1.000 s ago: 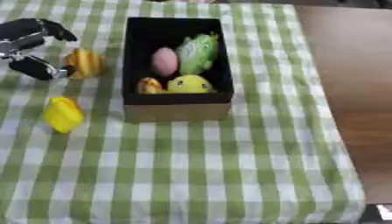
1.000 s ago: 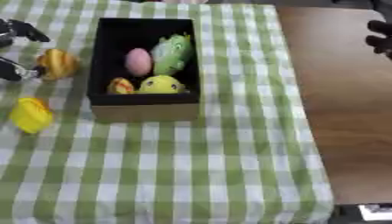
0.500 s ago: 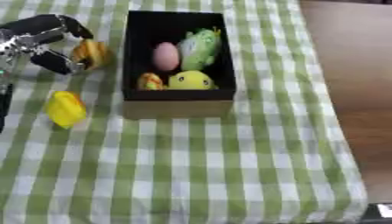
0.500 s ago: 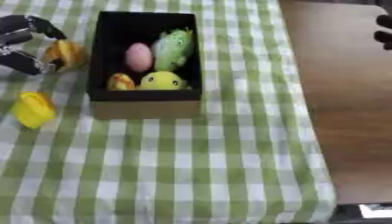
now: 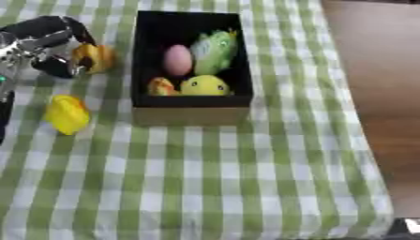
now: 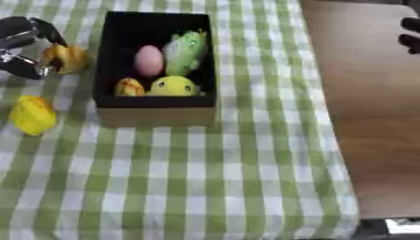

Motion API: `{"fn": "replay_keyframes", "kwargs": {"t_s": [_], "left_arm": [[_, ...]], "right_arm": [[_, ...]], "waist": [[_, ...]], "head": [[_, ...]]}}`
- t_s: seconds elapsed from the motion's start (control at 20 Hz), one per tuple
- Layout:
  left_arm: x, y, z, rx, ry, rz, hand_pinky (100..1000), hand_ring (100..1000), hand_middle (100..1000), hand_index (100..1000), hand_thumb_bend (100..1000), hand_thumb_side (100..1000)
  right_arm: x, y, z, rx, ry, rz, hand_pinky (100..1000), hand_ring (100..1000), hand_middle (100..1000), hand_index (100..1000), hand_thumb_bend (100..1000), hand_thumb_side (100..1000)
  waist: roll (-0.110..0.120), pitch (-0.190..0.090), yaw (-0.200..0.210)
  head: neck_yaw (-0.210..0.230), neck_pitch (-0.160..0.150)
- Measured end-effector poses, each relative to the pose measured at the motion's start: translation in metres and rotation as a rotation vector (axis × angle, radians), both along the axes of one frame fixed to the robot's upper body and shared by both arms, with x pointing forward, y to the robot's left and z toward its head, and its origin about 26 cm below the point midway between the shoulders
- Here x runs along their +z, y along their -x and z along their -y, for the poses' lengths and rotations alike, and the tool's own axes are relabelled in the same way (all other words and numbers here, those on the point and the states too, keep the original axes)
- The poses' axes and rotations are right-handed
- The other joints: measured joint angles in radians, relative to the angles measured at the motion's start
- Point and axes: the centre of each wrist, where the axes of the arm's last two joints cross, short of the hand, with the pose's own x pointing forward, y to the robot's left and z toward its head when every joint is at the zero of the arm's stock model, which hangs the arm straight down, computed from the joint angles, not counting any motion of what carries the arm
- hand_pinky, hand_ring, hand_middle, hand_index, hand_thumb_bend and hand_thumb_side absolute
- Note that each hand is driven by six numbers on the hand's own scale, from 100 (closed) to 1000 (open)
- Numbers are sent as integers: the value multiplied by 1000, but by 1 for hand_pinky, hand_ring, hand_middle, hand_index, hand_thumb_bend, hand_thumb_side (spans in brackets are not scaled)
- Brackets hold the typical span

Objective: Pick up objects on the table and place them in the box.

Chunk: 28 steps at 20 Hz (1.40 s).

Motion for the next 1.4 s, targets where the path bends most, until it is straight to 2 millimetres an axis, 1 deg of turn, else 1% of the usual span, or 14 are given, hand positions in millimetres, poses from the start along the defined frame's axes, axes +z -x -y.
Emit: {"fn": "replay_keyframes", "kwargs": {"t_s": [0.2, 0.25, 0.3, 0.55, 0.75, 0.8, 0.9, 1.1, 1.2, 1.4], "left_arm": [[-2, 1, 0, 10, -2, 26, 798, 720, 632, 579, 100, 100], [-2, 1, 0, 8, -2, 34, 794, 713, 626, 576, 100, 186], [-1, 1, 1, 4, -4, 43, 793, 712, 625, 577, 100, 106], [9, 4, 3, -26, -10, 98, 787, 704, 622, 574, 100, 100], [24, 8, 11, -47, 5, 185, 774, 671, 596, 563, 100, 100], [29, 9, 15, -53, 12, 214, 775, 653, 584, 557, 100, 100], [36, 10, 25, -75, 32, 265, 776, 646, 580, 553, 100, 108], [34, 11, 58, -129, 89, 306, 777, 647, 580, 549, 100, 107], [33, 12, 73, -156, 108, 325, 777, 648, 581, 549, 100, 109], [29, 15, 95, -198, 132, 359, 775, 644, 579, 548, 100, 115]], "right_arm": [[-2, 1, 2, -7, -1, -10, 1000, 1000, 606, 995, 100, 898], [-3, 1, 2, -7, -1, -10, 1000, 1000, 606, 995, 100, 912], [-3, 1, 2, -8, -1, -10, 1000, 1000, 606, 995, 100, 897], [-5, 3, 4, -12, -15, -16, 1000, 1000, 606, 994, 100, 892], [-2, 2, 4, -5, -35, -7, 1000, 1000, 607, 993, 100, 881], [0, 2, 4, -1, -37, -2, 1000, 1000, 608, 992, 100, 875], [6, -1, 3, 13, -46, 17, 1000, 1000, 610, 991, 100, 871], [25, -8, 0, 54, -65, 62, 1000, 1000, 611, 989, 100, 866], [32, -12, -2, 75, -66, 77, 1000, 1000, 611, 989, 100, 866], [40, -17, -4, 104, -61, 88, 1000, 1000, 611, 988, 100, 867]], "waist": [[-1, -6, 5], [-1, -9, 6], [-1, -11, 8], [-1, -23, 11], [-6, -35, 3], [-7, -39, 0], [-9, -46, -8], [-22, -55, -36], [-22, -58, -47], [-25, -62, -59]], "head": [[-3, 0], [-4, 0], [-5, 0], [-8, 0], [-6, 0], [-4, 0], [3, 0], [26, 0], [38, 0], [56, 0]]}}
